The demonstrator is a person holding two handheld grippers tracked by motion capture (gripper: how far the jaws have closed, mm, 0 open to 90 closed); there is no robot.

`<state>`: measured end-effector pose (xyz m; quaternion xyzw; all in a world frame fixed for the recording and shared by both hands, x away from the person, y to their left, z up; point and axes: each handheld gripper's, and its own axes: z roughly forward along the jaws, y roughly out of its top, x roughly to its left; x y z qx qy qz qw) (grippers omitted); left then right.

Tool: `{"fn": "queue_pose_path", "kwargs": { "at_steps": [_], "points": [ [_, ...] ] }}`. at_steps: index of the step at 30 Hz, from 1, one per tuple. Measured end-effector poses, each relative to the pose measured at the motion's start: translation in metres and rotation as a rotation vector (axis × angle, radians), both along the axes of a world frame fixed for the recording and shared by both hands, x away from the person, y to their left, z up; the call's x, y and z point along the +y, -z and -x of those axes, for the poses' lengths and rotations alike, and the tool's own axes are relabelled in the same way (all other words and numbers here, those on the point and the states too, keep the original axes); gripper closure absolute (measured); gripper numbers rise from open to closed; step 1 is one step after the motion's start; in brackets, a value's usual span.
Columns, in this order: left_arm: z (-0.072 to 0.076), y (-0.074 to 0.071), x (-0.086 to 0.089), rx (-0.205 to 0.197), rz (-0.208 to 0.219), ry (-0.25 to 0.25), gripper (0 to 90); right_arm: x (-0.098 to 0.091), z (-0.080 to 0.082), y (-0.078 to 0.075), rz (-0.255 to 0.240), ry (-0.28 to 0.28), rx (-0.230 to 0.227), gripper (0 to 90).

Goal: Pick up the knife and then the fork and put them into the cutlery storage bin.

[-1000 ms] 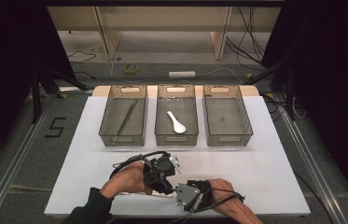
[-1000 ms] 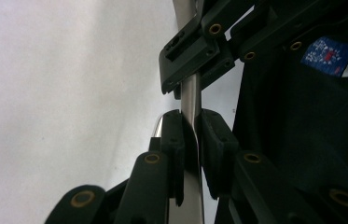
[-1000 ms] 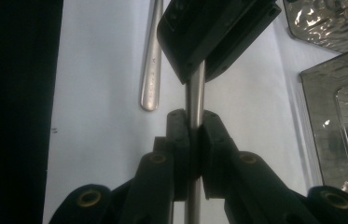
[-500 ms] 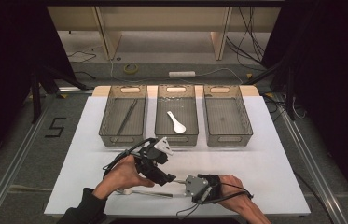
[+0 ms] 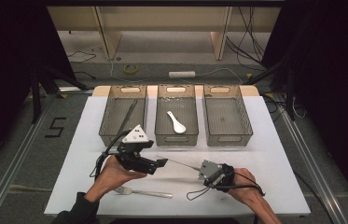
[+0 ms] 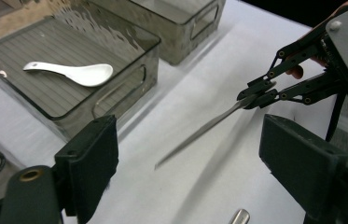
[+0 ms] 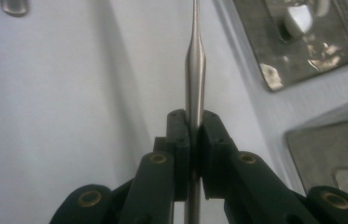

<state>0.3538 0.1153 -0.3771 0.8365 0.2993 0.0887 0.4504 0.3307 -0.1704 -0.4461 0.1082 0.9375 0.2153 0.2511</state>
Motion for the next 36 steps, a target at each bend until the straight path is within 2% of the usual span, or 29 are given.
{"fn": "queue_pose_path", "kwargs": {
  "at_steps": [2,5,8,10,16,21,29,36],
  "points": [
    [0.001,0.002,0.004,0.009,0.018,0.001,16.4,-0.004,-0.002,-0.002,-0.022,0.030,0.005,84.5],
    [0.003,0.006,0.007,-0.004,0.036,0.002,16.3,-0.011,-0.007,-0.005,-0.069,0.077,0.025,84.5],
    [0.006,0.012,0.010,-0.019,0.055,-0.002,15.8,-0.016,-0.011,-0.007,-0.099,0.103,0.039,84.5],
    [0.007,0.015,0.013,-0.016,0.067,-0.007,15.8,-0.019,-0.013,-0.010,-0.115,0.121,0.046,84.5],
    [0.012,0.025,0.019,-0.016,0.057,-0.023,15.9,-0.028,-0.021,-0.018,-0.169,0.167,0.059,84.5],
    [0.013,0.029,0.023,-0.014,0.066,-0.037,15.8,-0.036,-0.031,-0.027,-0.236,0.216,0.083,84.4],
    [0.016,0.034,0.029,-0.025,0.088,-0.047,15.8,-0.054,-0.062,-0.047,-0.358,0.302,0.115,84.4],
    [0.019,0.036,0.031,-0.046,0.076,-0.057,15.8,-0.062,-0.095,-0.063,-0.404,0.383,0.122,84.4]
  ]
}}
